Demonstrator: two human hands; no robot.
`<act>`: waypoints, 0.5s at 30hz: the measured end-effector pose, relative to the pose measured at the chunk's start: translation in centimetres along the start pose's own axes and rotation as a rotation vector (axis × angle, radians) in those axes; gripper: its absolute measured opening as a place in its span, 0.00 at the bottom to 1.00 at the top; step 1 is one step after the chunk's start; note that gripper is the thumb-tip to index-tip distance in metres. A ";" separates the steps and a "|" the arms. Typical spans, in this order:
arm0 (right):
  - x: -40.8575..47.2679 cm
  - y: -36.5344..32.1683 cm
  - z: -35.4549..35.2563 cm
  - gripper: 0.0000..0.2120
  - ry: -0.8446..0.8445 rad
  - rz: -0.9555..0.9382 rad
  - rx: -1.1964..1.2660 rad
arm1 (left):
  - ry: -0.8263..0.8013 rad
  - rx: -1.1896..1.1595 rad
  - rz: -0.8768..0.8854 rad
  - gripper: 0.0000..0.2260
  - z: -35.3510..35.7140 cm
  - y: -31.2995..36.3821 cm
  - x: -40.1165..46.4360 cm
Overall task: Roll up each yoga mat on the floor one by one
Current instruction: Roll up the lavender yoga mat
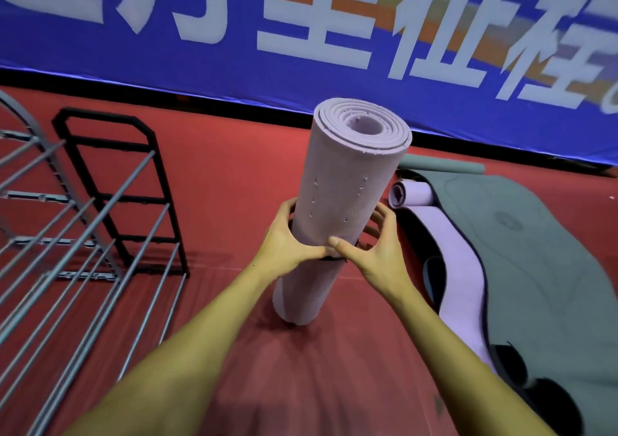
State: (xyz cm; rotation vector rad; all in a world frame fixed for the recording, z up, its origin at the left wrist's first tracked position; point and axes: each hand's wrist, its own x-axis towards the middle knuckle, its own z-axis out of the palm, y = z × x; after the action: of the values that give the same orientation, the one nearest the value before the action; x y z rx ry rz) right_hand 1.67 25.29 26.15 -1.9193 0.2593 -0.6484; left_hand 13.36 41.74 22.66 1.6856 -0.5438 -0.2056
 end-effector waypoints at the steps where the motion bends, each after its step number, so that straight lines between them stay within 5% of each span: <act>1: 0.2 -1.3 -0.2 0.45 0.012 -0.029 -0.006 | 0.005 0.009 0.022 0.49 -0.5 1.2 0.0; 15: -2.8 -12.2 0.9 0.54 -0.025 -0.150 -0.020 | 0.145 0.044 0.371 0.44 -10.9 22.3 -3.7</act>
State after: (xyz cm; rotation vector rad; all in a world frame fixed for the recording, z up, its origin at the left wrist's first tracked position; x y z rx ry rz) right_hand -1.52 32.49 35.92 -1.9783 0.1072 -0.7225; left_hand 9.58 50.87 45.70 1.5951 -0.7431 0.1969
